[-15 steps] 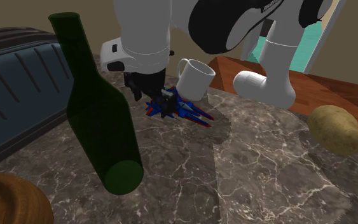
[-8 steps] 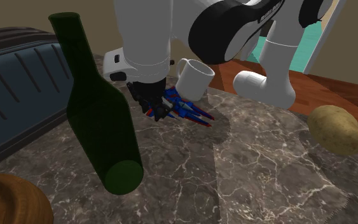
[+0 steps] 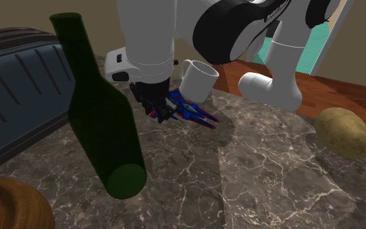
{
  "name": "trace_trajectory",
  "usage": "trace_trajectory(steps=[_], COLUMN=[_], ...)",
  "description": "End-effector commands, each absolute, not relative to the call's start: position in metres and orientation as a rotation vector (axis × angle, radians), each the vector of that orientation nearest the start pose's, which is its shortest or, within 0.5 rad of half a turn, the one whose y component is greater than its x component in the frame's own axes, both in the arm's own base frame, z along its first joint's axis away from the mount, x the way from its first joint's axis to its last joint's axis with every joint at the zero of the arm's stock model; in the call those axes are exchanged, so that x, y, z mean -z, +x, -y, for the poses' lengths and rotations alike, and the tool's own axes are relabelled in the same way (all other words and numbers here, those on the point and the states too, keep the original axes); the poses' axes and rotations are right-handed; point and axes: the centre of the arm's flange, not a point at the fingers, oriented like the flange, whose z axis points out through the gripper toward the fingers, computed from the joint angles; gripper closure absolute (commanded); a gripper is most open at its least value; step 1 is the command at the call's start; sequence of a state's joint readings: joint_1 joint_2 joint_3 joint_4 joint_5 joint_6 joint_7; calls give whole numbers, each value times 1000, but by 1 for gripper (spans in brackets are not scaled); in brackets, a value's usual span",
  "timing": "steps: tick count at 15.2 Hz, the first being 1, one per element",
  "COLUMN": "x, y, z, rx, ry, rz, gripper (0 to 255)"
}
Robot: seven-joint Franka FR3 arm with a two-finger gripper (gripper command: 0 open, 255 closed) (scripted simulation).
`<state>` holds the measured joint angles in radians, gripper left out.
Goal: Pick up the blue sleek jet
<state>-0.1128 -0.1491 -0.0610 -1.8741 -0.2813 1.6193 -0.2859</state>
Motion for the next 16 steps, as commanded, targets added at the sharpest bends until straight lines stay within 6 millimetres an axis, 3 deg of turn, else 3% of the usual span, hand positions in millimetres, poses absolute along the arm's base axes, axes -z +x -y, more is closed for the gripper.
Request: trace_trajectory(steps=[1, 14, 16], x=[-576, -645, -645], y=[491, 491, 491], z=[117, 117, 117], rx=[-280, -280, -280], ry=[-3361, -3361, -3361], rz=[238, 238, 238], gripper=[255, 255, 255])
